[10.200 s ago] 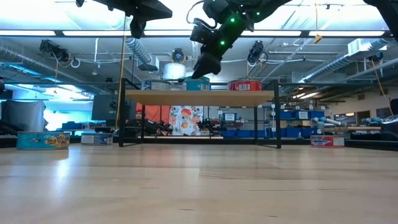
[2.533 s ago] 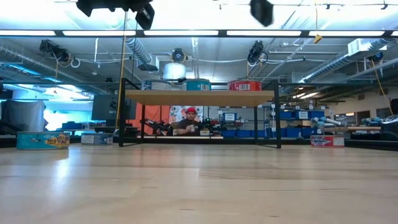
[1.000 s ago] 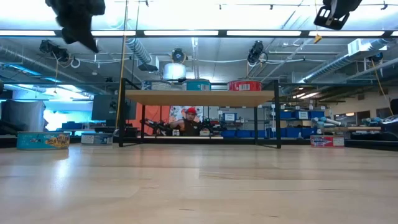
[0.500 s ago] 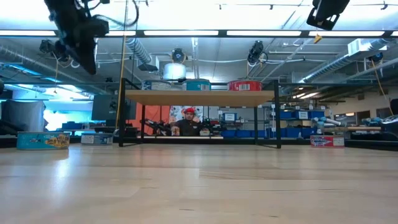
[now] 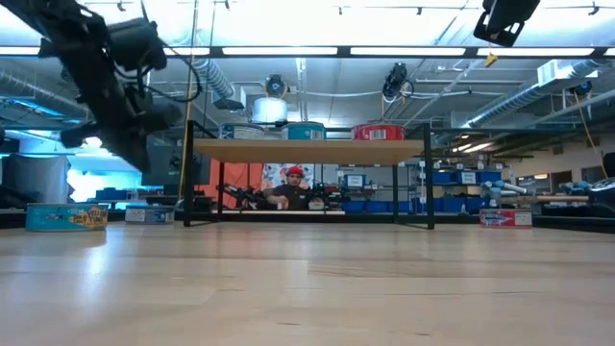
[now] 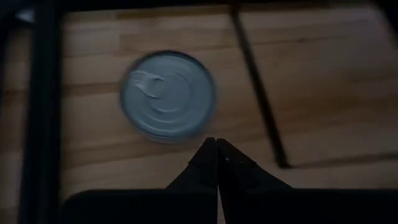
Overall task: Stack canned seafood by type on shelf
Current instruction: Stack the blue tuna can on top of the other blue can on the shelf
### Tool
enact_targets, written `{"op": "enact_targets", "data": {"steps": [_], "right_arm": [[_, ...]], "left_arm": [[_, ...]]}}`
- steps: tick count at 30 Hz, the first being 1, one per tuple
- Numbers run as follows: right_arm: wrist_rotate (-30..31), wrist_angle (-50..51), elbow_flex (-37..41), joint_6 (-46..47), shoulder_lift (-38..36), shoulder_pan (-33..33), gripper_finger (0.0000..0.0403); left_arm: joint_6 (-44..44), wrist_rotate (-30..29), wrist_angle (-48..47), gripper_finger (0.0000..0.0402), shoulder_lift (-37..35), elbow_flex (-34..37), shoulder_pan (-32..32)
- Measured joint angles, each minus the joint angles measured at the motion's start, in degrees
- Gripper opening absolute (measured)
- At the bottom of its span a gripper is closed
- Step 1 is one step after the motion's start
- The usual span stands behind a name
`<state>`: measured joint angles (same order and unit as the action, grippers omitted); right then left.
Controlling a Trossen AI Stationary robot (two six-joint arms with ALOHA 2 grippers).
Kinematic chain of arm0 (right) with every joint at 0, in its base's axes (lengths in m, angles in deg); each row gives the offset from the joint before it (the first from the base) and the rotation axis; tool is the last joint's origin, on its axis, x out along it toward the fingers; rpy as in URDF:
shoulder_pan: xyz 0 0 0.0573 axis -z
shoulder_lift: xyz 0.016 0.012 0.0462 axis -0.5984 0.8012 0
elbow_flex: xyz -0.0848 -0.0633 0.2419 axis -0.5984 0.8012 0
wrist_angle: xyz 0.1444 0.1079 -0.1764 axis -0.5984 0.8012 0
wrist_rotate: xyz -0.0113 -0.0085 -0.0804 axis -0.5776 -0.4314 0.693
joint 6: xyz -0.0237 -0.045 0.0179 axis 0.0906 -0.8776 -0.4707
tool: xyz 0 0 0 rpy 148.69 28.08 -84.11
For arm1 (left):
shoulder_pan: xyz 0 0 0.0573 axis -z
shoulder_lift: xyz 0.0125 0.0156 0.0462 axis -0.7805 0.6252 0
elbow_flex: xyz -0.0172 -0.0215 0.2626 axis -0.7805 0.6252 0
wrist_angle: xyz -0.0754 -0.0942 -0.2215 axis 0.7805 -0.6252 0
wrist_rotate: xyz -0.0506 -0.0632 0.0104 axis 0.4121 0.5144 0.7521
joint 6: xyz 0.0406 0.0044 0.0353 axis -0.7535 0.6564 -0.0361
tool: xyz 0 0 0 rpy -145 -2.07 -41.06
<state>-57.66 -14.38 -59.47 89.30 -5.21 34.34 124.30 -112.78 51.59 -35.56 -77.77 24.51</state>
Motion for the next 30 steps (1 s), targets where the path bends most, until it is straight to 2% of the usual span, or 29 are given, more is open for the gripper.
{"op": "enact_targets", "data": {"steps": [3, 9, 12, 18, 23, 30], "right_arm": [[0.02, 0.0, 0.0, 0.04, 0.0, 0.0, 0.0005], [1.54, -0.16, 0.0, -0.01, 0.0, 0.0, 0.0005], [1.55, -1.13, 0.0, -0.25, 0.0, 0.02, 0.0005], [1.53, -2.63, 0.0, -0.23, 0.0, 0.02, 0.0005], [1.54, -2.63, 0.0, 0.15, 0.0, 0.02, 0.0005], [1.53, -2.62, 0.0, 0.14, 0.0, 0.02, 0.0005]], "left_arm": [[-0.62, -0.99, 2.13, 0.0, -0.02, 1.84, -1.83], [-5.69, 1.71, 12.45, 0.0, 0.62, 5.59, -5.15], [-6.89, 1.9, 13.07, 0.0, 2.94, 6.2, -7.14], [-13.79, 6.36, 18.27, 0.0001, 9.02, 6.35, -9.28], [-16.1, 11.35, 18.63, 0.0001, 11.96, 6.35, -9.55], [-15.62, 17.05, 14.63, 0.0001, 11.45, 6.34, -9.48]]}}
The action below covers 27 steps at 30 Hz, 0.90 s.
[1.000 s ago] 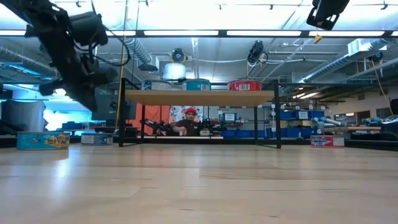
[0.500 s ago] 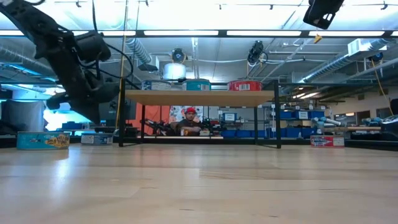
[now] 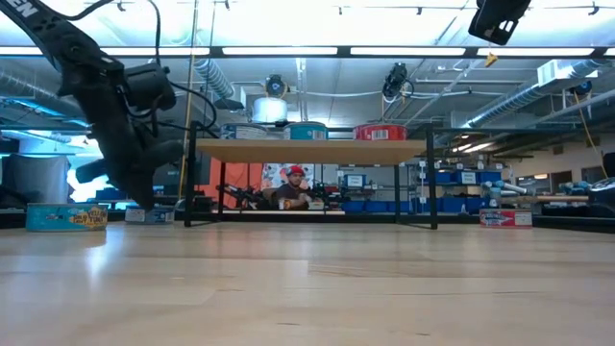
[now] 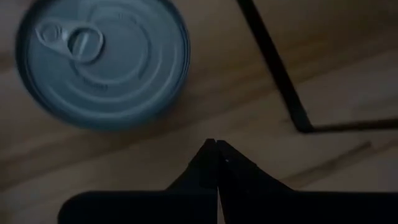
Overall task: Stack canned seafood by type on shelf
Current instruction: Stack the blue tuna can on top of the other blue can on the shelf
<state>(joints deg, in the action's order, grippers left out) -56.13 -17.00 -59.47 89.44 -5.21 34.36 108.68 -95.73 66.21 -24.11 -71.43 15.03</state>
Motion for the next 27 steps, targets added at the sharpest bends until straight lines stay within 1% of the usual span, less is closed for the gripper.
{"op": "enact_targets", "data": {"steps": [3, 5, 7, 9, 12, 13, 14, 17, 22, 27], "right_arm": [[0.0, 0.0, 0.0, -0.15, 0.0, 0.0, 0.0005], [0.01, 0.0, 0.0, -0.29, 0.0, 0.0, 0.0005], [0.0, 0.02, 0.0, -0.36, 0.0, 0.0, 0.0005], [0.02, 0.0, 0.0, -0.36, 0.0, 0.0, 0.0005], [0.02, 0.0, 0.0, -0.15, 0.0, 0.0, 0.0005], [0.02, 0.0, 0.0, -0.15, 0.0, 0.0, 0.0005], [0.09, 0.0, 0.0, -0.15, 0.0, 0.0, 0.0005], [1.25, -0.07, 0.0, -0.11, 0.0, 0.01, 0.0005], [1.36, -0.11, 0.0, -0.1, 0.0, 0.02, 0.0005], [1.36, -0.13, 0.0, 0.07, 0.0, 0.02, 0.0005]], "left_arm": [[0.65, 0.84, -2.07, 0.0001, -0.34, -0.01, 0.11], [0.97, -0.91, -2.08, 0.0001, -1.11, -0.28, 0.76], [1.14, -4.97, -1.58, 0.0001, -2.1, -1.49, 1.51], [1.11, -10.36, -1.18, 0.0001, -2.98, -3.05, 1.89], [2.26, -18.37, -3.3, 0.0001, -2.84, -4.08, 1.51], [2.42, -20.27, -3.56, 0.0001, -2.42, -4.06, 0.83], [2.42, -20.75, -3.43, 0.0001, -1.99, -3.91, 0.1], [-0.64, -19.71, -3.28, 0.0001, 0.21, -2.82, -1.42], [-4.55, -16.84, -1.0, 0.0001, 3.88, -2.18, -2.08], [-5.04, -12.48, -2.37, 0.0001, 4.39, -2.35, -2.01]]}}
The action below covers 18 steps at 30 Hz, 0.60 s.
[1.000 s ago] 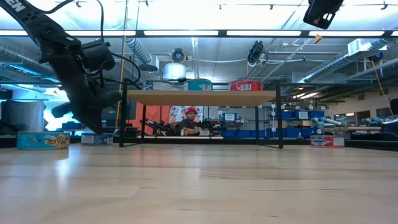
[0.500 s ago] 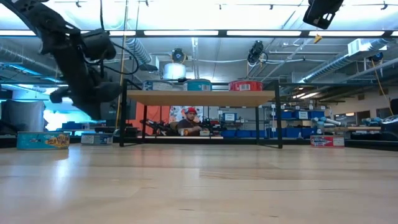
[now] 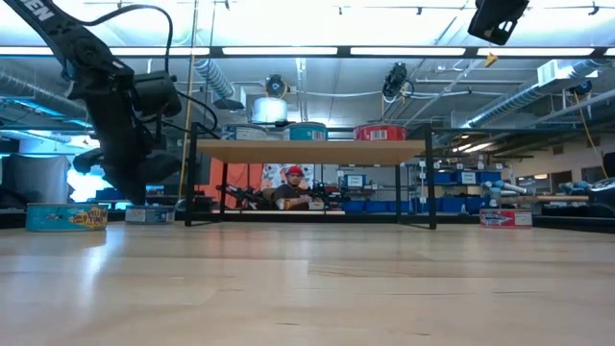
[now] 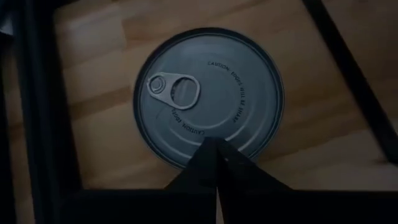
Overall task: Stack canned seafood by type on shelf
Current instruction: Stack the blue tuna can on top of the other blue can on the shelf
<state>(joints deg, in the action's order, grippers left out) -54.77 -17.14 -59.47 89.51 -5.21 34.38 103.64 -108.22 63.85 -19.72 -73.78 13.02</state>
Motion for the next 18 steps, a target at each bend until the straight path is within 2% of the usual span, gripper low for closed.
{"op": "enact_targets", "data": {"steps": [10, 13, 18], "right_arm": [[0.03, -0.02, 0.0, -0.06, 0.0, 0.0, 0.0005], [0.2, -0.08, 0.0, -0.1, 0.0, 0.0, 0.0005], [0.2, -1.63, -0.02, -0.45, 0.0, 0.0, 0.0005]], "left_arm": [[1.7, 11.74, -14.03, 0.0001, -5.56, -2.55, 0.94], [1.5, 12.84, -16.39, 0.0001, -7.17, -2.78, 2.43], [1.64, 13.2, -14.3, 0.0001, -8.18, -2.62, 5.9]]}}
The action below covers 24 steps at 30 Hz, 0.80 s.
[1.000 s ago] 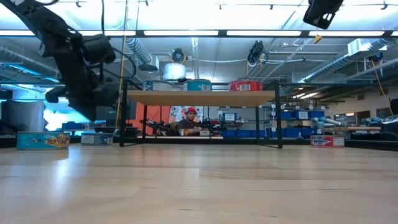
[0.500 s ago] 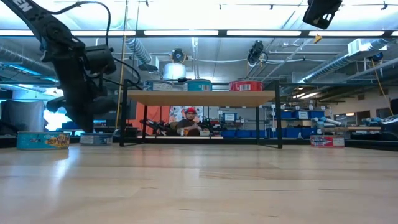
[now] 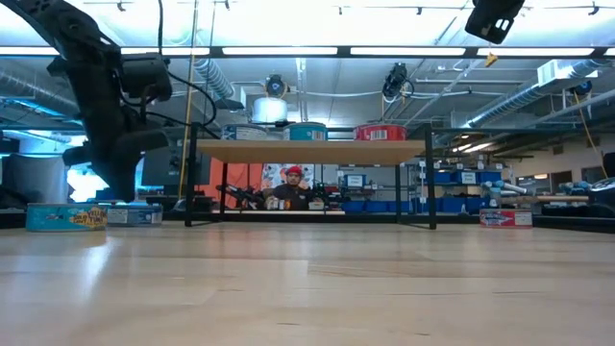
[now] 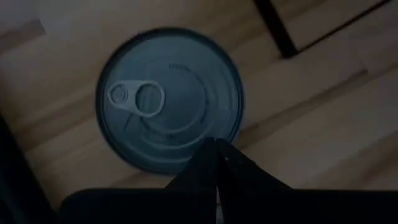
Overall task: Stack canned seafood by type on shelf
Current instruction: Stack the blue tuna can on top of the other blue can on the shelf
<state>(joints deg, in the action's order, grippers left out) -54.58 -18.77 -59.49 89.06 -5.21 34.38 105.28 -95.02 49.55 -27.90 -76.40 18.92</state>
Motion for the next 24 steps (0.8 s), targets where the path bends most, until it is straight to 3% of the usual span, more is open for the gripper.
{"op": "enact_targets", "data": {"steps": [8, 17, 24], "right_arm": [[0.0, -1.25, 0.0, -0.16, 0.0, 0.0, 0.0005], [0.42, -1.25, 0.0, -1.44, 0.0, 0.0, 0.0005], [0.42, -1.25, 0.0, -1.46, 0.0, 0.0, 0.0005]], "left_arm": [[4.19, -12.15, 1.1, 0.0001, 1.14, 0.01, 2.04], [-1.95, -8.23, 4.25, 0.0001, 6.84, 0.14, 2.19], [-3.54, -1.83, 4.01, 0.0001, 6.35, 0.01, 5.03]]}}
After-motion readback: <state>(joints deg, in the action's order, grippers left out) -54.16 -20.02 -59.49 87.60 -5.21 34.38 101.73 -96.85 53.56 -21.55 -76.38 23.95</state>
